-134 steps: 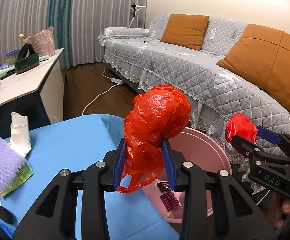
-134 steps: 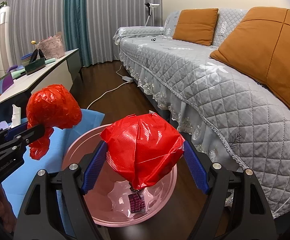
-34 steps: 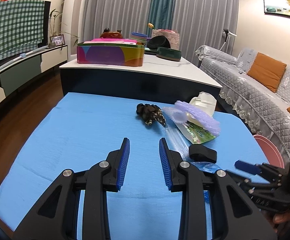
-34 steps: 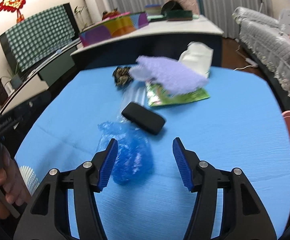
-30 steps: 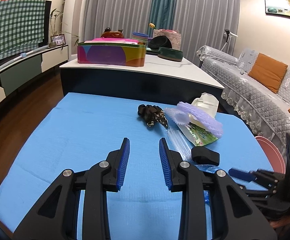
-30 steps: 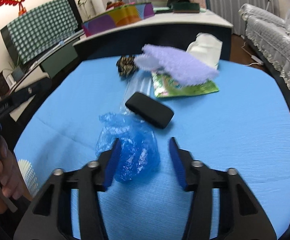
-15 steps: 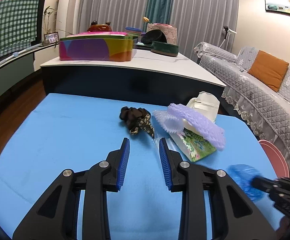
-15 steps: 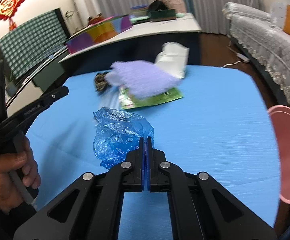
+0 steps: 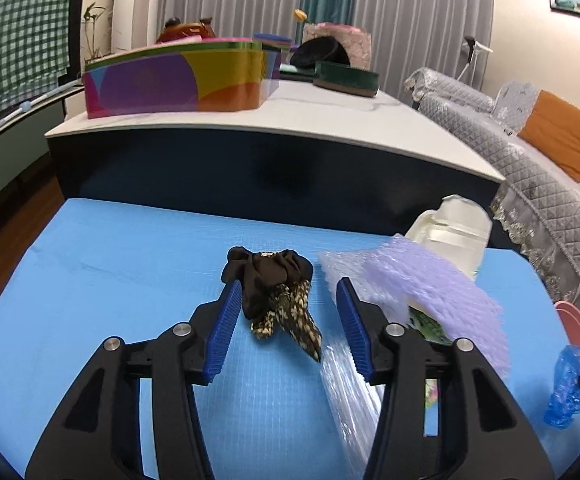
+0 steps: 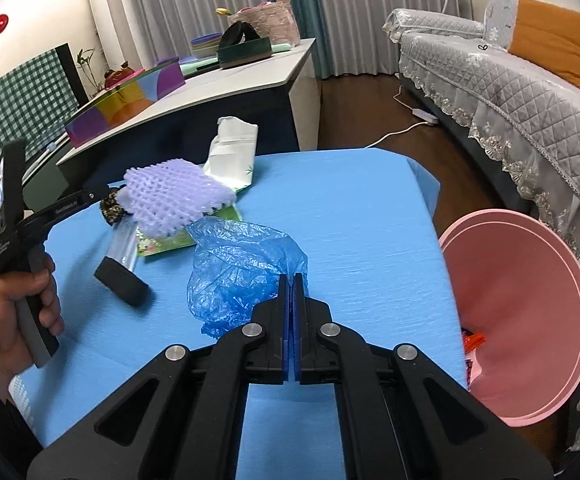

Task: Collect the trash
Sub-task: 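Grasp the dark patterned cloth with the left gripper while the right holds the blue bag, then carry the blue bag and dark cloth in both grippers over the pink bin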

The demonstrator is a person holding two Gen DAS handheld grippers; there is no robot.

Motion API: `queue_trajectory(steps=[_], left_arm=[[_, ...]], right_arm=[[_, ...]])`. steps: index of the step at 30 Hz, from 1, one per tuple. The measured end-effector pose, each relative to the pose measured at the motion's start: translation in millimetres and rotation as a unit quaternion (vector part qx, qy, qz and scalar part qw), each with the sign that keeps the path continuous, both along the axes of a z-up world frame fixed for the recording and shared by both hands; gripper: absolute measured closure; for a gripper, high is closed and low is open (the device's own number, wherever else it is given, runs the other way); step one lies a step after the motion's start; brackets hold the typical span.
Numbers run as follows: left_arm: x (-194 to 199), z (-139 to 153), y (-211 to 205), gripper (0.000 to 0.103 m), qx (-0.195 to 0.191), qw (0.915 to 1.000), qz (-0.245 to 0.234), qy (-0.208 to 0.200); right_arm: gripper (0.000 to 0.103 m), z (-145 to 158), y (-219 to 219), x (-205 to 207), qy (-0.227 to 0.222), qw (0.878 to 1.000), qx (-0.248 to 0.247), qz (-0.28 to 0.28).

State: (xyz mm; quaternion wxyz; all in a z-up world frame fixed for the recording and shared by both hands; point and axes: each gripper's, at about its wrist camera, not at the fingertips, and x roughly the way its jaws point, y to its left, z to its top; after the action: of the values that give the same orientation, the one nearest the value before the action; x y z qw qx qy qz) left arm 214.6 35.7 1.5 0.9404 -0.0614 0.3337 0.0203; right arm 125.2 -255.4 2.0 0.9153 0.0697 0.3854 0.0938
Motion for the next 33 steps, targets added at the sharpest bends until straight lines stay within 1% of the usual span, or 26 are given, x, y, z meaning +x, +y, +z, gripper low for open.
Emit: queue_trajectory(steps=[1, 3, 5, 9, 16, 29, 33], left_arm=[[2, -1, 1, 0.066, -0.001, 1.0, 0.0, 0.005], [6, -5, 4, 0.086, -0.002, 0.9998, 0.004, 0.017], [5, -8, 7, 0.1, -0.004, 0.9997, 0.009, 0.024], [-3, 1, 10, 0.101, 0.0, 0.9998, 0.016, 0.015], [-22, 21, 7, 0.101, 0.013, 0.9998, 0.012, -0.007], [-73, 65, -10, 0.101, 0.031, 0.9982, -0.018, -0.048], [-88, 72, -16, 0.101, 0.024, 0.9979, -0.027, -0.055]], right_arm=[[0.101, -1, -1, 1, 0.002, 1.0, 0.0, 0.001], [0.101, -2, 1, 1, 0.002, 1.0, 0.0, 0.003], [0.101, -1, 3, 0, -0.001, 1.0, -0.002, 0.005], [0.101, 6, 6, -3, -0.011, 1.0, -0.003, 0.007], [0.101, 18, 3, -15, -0.029, 1.0, -0.006, -0.001], [0.102, 47, -9, -38, -0.065, 0.998, 0.003, -0.016], [0.102, 52, -12, -46, -0.072, 0.997, 0.002, -0.018]])
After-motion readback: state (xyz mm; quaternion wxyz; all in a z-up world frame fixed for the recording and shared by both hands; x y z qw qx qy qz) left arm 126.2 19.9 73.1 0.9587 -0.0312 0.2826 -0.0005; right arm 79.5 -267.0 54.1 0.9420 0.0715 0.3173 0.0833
